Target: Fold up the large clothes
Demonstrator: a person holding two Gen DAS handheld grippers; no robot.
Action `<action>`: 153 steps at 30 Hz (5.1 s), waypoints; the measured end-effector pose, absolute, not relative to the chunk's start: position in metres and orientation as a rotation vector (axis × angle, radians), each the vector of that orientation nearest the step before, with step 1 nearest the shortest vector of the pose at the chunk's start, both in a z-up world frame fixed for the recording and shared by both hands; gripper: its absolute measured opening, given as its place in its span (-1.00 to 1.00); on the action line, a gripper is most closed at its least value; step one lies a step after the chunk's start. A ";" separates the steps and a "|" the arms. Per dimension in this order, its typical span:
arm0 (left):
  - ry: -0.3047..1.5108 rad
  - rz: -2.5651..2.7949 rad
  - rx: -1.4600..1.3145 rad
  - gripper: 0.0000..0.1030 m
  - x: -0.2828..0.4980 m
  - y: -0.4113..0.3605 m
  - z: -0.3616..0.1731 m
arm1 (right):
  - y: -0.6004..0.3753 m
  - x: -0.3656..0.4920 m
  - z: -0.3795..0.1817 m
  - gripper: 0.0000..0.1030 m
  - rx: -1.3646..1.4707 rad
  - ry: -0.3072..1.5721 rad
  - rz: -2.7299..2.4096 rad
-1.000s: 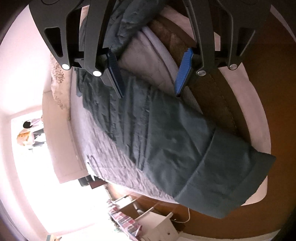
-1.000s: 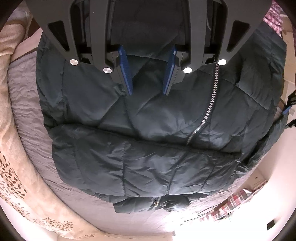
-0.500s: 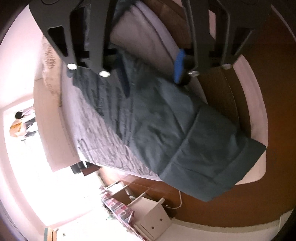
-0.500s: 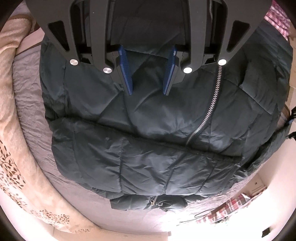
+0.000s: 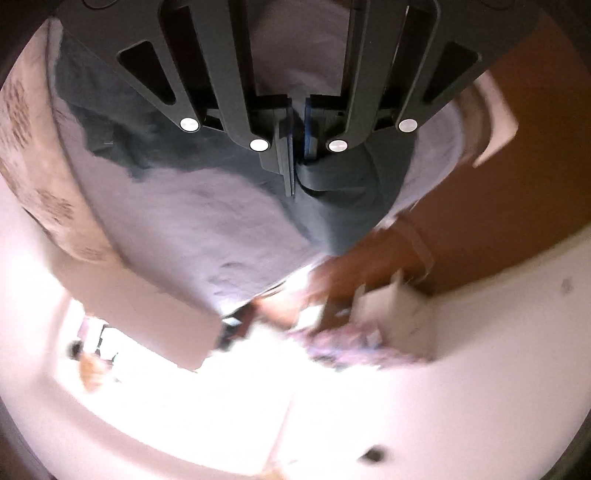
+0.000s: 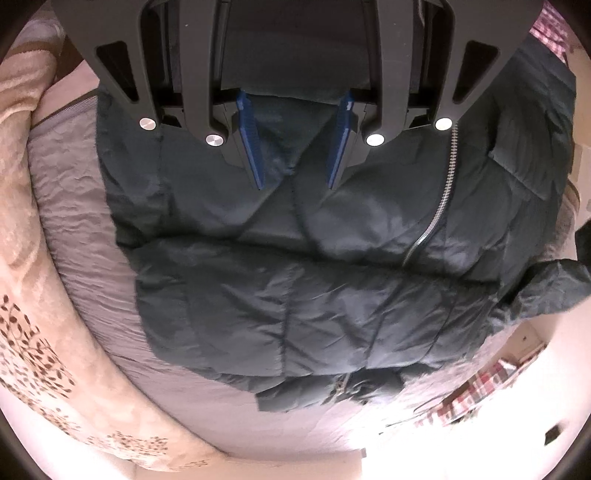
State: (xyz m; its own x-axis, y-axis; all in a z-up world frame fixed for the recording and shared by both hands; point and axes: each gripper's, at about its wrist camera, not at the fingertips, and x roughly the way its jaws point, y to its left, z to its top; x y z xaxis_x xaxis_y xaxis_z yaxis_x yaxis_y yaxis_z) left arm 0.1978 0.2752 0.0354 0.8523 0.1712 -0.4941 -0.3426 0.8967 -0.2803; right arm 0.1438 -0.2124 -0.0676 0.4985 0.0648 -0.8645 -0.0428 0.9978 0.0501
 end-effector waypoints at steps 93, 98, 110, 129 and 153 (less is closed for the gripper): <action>0.911 -0.078 -0.229 0.54 0.097 0.087 -0.057 | -0.295 0.156 -0.067 -0.20 0.486 0.986 -0.022; 0.918 -0.065 -0.220 0.53 0.099 0.082 -0.060 | -0.287 0.144 -0.038 -0.78 0.420 0.856 0.081; 0.922 0.004 -0.206 0.53 0.092 0.095 -0.064 | -0.242 0.190 -0.087 -0.96 0.318 1.038 0.109; 0.986 0.198 -0.202 0.54 0.074 0.126 -0.085 | -0.256 0.156 -0.072 -0.91 0.279 1.039 0.107; 0.992 0.210 -0.108 0.61 0.050 0.102 -0.087 | -0.259 0.038 -0.082 -0.91 0.170 1.060 0.097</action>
